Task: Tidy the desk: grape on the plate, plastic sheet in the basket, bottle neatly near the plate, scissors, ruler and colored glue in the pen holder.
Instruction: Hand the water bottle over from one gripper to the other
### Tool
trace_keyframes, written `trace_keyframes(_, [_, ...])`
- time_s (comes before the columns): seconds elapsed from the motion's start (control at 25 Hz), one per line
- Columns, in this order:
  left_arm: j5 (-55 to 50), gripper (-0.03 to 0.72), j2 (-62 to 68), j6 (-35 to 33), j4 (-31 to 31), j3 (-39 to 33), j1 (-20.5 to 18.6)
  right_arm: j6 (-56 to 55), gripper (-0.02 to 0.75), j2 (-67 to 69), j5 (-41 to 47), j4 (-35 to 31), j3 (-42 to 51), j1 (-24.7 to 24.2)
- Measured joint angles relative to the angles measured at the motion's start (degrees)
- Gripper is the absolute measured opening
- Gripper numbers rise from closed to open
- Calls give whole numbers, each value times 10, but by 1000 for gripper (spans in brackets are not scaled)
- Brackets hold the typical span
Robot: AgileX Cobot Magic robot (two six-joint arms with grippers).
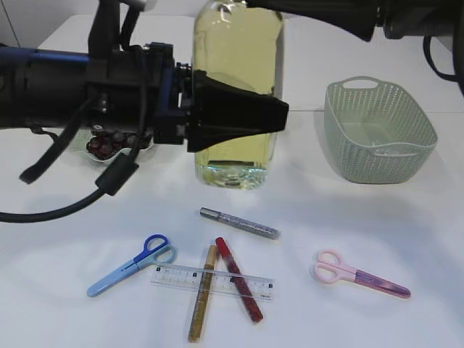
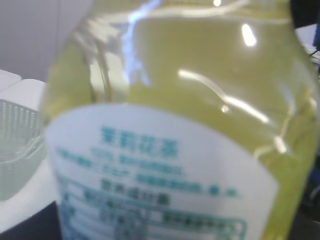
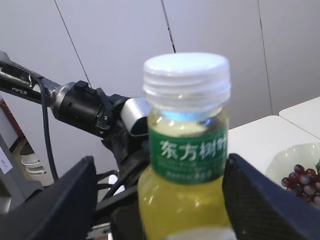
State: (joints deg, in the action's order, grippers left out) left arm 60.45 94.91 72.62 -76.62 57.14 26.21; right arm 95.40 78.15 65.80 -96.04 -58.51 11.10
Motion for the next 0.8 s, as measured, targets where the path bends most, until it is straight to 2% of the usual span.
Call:
trace_keyframes(0.2, [-15,441,-12,2,-1,0,-51,-51,596,-3,14,52,-1,0])
trace_keyframes(0.44, [-12,441,-37,2,-45,0,-107,-206,595,-3,-41,148,-1,0])
trace_keyframes(0.56, [-9,441,-47,8,-59,0,-134,-313,595,-5,-82,266,-1,0])
trace_keyframes(0.8, [1,441,-49,28,-107,0,-175,-596,595,-9,-120,585,-1,0])
